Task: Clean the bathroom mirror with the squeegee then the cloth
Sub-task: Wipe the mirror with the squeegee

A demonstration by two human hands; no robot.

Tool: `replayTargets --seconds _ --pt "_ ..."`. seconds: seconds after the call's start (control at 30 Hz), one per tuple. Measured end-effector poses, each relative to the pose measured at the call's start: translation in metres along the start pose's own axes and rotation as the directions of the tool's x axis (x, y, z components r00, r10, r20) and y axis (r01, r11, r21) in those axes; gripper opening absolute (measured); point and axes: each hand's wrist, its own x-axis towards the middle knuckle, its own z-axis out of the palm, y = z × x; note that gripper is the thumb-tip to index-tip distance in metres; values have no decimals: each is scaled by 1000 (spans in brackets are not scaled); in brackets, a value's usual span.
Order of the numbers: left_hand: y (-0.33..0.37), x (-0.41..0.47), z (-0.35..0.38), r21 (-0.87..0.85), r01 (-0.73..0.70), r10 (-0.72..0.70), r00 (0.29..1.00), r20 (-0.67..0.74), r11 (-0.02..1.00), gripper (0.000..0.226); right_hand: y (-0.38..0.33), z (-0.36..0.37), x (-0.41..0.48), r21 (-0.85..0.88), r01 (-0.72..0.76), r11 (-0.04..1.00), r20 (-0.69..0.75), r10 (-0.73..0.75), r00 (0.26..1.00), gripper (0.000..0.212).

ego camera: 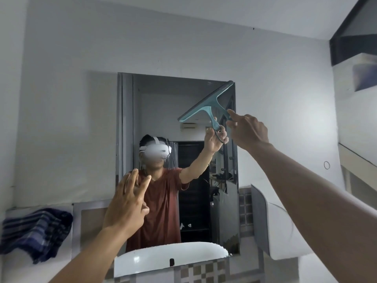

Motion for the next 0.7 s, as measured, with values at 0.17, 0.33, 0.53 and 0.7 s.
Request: replayTargets --seconds 0.17,0.33,0.53,0.7 --pt "3 -2 -3 -22 17 -17 1000 25 1000 107 -6 7 -14 51 -52 997 -4 52 999 45" --pt "1 -2 -7 -18 -17 17 1000 22 1000 109 -16 32 -38 131 -129 983 -4 130 991 46" --pt "-4 -3 -11 27 -47 47 998 29 999 108 -32 43 -58 187 -189 964 8 191 982 41" --pt "-4 -5 -13 46 -58 56 998 42 997 102 -48 47 -72 172 -197 965 24 196 980 48"
